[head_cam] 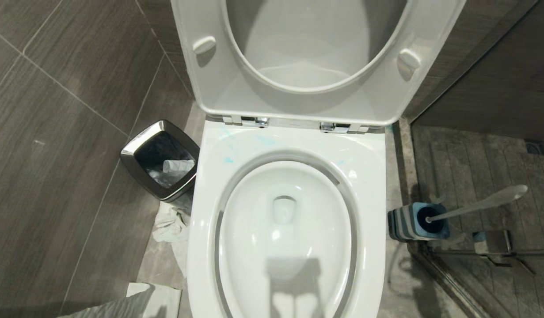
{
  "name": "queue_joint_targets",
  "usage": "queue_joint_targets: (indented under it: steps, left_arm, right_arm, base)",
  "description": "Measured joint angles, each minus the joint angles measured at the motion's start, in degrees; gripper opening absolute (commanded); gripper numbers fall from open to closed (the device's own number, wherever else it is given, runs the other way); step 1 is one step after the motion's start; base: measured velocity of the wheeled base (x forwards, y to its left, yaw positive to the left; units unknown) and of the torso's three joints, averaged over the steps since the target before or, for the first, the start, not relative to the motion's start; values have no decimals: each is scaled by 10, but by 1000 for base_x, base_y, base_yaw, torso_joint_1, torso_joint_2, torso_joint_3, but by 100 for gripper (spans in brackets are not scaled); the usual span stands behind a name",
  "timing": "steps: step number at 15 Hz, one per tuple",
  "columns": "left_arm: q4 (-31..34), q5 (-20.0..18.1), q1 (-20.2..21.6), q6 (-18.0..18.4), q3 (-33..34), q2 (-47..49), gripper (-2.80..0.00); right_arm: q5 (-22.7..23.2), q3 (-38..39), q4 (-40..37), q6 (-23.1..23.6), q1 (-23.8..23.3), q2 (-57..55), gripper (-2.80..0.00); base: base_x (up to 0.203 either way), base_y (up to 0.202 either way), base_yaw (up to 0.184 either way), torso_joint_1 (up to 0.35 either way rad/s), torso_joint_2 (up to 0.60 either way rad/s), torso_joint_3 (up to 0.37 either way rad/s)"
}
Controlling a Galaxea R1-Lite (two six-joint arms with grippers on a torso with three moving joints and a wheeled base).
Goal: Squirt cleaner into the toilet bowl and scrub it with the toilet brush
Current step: Pour in the cleaning agent
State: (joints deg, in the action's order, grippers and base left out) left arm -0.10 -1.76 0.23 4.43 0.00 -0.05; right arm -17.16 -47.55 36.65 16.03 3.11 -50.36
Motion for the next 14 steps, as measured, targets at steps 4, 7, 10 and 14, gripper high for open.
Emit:
queue_joint_targets:
  steps: [4, 7, 10, 14]
  left_arm:
    - [0, 0, 0, 0, 0, 0, -280]
    - [0, 0, 0, 0, 0, 0, -280]
    - [-1, 0, 0, 1, 0, 0, -280]
    - [-1, 1, 0, 0, 0, 0, -280]
  right_arm:
    - [0, 2, -4, -5, 0, 4, -280]
    - [0, 3, -17, -12, 0, 10, -280]
    - [-1, 4, -63, -38, 0, 22, -280]
    - [-1, 23, -75, -58, 0, 34, -280]
  base:
    - [0, 0, 0, 3, 2, 200]
    - [0, 0, 0, 3, 3, 200]
    - [0, 0, 0, 3, 0, 202]
    - [0, 0, 0, 2, 1, 201]
